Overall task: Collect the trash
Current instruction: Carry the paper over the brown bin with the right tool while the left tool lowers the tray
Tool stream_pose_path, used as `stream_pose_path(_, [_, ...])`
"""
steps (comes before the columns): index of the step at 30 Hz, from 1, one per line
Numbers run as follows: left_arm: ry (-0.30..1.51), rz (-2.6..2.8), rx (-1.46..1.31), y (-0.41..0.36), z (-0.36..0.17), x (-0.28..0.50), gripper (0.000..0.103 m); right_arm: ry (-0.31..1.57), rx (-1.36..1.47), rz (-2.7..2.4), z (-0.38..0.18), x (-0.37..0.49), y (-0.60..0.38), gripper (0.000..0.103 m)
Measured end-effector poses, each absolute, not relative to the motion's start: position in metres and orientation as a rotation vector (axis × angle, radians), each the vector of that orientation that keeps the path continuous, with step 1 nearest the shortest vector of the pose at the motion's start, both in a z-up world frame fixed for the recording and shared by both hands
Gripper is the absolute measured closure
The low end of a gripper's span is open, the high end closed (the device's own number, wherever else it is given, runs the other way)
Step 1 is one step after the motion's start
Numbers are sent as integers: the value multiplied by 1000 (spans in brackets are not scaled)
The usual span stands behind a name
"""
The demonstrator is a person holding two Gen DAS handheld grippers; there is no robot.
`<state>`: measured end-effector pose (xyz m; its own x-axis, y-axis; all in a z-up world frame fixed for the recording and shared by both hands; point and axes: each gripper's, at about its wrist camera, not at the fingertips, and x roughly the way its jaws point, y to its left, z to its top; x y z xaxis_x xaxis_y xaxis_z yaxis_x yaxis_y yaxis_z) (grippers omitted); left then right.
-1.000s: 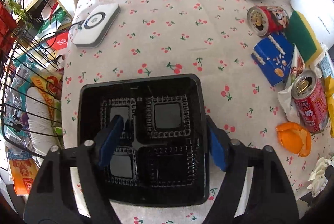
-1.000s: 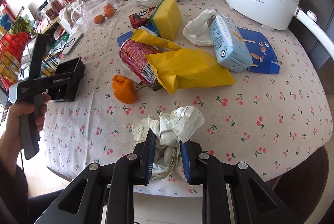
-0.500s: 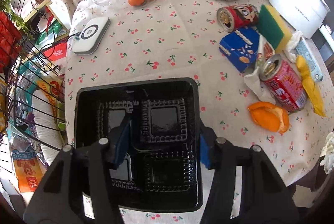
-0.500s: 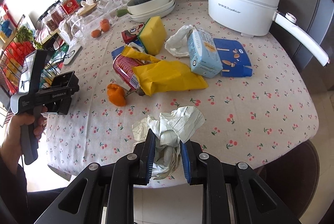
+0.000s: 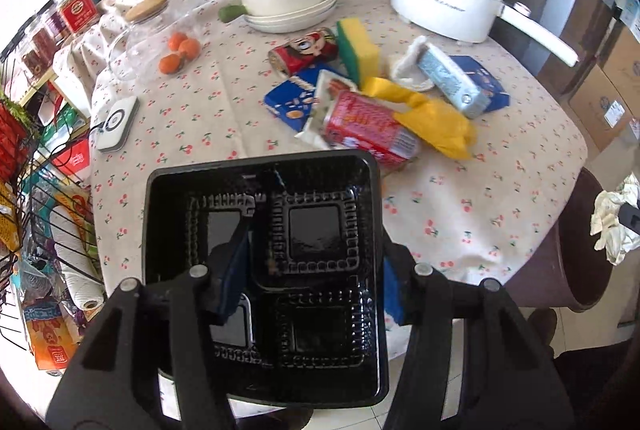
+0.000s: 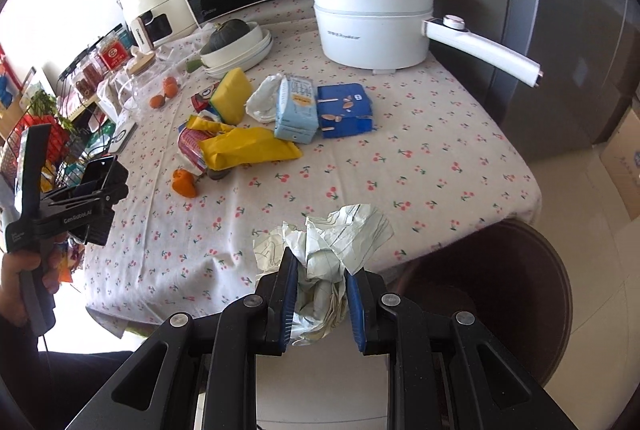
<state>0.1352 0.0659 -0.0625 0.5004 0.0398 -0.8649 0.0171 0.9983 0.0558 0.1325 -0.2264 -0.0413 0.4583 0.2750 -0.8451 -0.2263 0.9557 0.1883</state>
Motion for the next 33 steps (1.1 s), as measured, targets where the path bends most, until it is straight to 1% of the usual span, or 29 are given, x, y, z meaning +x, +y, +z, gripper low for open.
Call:
stream_pose_path(7, [1009, -138, 136, -11, -56, 114, 46, 1044, 92, 235, -44, 109, -281, 79])
stream_pose_path(19, [1021, -393, 281, -146, -74, 93, 45, 1063, 182, 72, -65, 74, -384, 79])
stream_pose_path(27, [1006, -531, 296, -212, -83, 95, 45, 1089, 220, -11, -84, 51, -438, 79])
stream_pose_path(33, [1011, -582, 288, -238, -95, 99, 45, 1095, 248, -48, -90, 44, -460, 79])
